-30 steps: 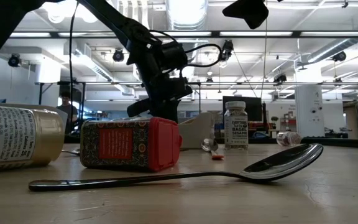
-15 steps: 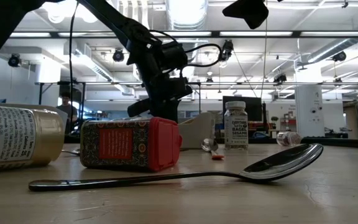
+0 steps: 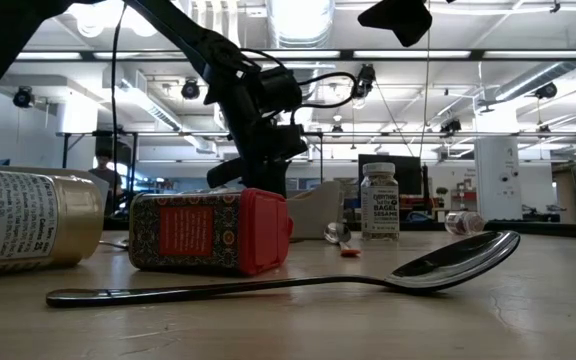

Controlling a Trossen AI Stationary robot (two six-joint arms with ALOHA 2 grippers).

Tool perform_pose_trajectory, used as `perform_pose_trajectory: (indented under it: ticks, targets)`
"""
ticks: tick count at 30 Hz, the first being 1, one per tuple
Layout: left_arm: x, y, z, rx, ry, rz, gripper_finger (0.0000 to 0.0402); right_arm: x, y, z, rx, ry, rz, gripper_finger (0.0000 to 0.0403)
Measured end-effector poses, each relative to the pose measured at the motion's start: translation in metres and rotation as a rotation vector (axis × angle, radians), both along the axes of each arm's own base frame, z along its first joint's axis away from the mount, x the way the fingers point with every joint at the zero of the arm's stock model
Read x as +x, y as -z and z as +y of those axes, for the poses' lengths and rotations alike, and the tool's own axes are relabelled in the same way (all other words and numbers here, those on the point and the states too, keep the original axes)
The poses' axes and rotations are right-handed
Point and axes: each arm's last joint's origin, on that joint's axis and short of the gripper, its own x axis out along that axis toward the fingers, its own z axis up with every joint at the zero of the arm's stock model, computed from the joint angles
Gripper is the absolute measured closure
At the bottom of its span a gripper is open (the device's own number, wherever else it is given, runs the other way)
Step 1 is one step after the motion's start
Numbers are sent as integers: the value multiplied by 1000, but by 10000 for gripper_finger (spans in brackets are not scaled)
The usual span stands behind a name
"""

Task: Pick & Place Food Item
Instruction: Put the yellow spoon into the right gray bin, then put the green noodle pack into the black bin

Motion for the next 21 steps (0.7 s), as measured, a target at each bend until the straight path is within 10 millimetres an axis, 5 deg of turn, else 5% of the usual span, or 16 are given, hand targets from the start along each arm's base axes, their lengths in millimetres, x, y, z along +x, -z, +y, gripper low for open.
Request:
perform_pose_trajectory:
  ticks: [21]
  targets:
    - [0,0,1,7,-69,-3,306,0,0,0,0,0,0,60]
